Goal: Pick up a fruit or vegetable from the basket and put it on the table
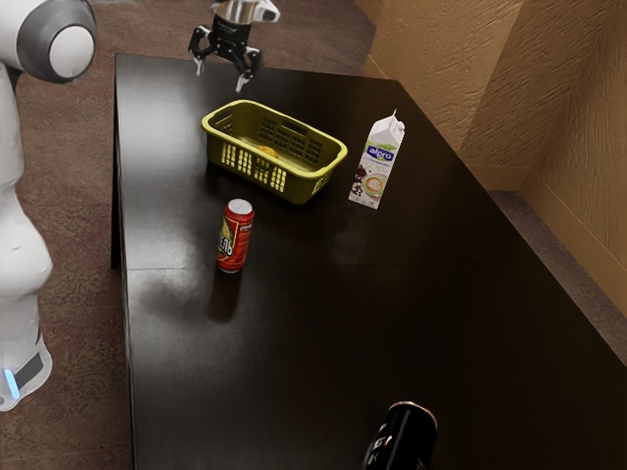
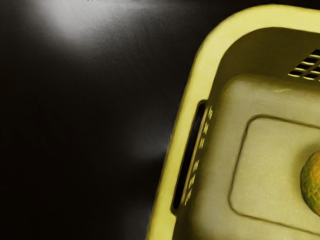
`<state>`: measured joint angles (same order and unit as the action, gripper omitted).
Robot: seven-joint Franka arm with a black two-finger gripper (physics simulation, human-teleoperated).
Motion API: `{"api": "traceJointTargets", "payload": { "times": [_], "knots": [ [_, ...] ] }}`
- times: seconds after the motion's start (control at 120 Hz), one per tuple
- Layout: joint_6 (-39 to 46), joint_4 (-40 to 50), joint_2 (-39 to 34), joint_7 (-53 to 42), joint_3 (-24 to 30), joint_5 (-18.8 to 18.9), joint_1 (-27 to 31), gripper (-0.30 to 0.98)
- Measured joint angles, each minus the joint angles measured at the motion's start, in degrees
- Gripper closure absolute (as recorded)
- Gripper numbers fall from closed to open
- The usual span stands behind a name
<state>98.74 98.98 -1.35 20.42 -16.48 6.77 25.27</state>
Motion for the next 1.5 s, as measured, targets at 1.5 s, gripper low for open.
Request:
{"api": "traceJointTargets", "payload": {
  "times": [1.5],
  "knots": [
    [7.02,0.24,8.23,-4.72,6.99,-2.74,-4.52,0.0]
  ]
}}
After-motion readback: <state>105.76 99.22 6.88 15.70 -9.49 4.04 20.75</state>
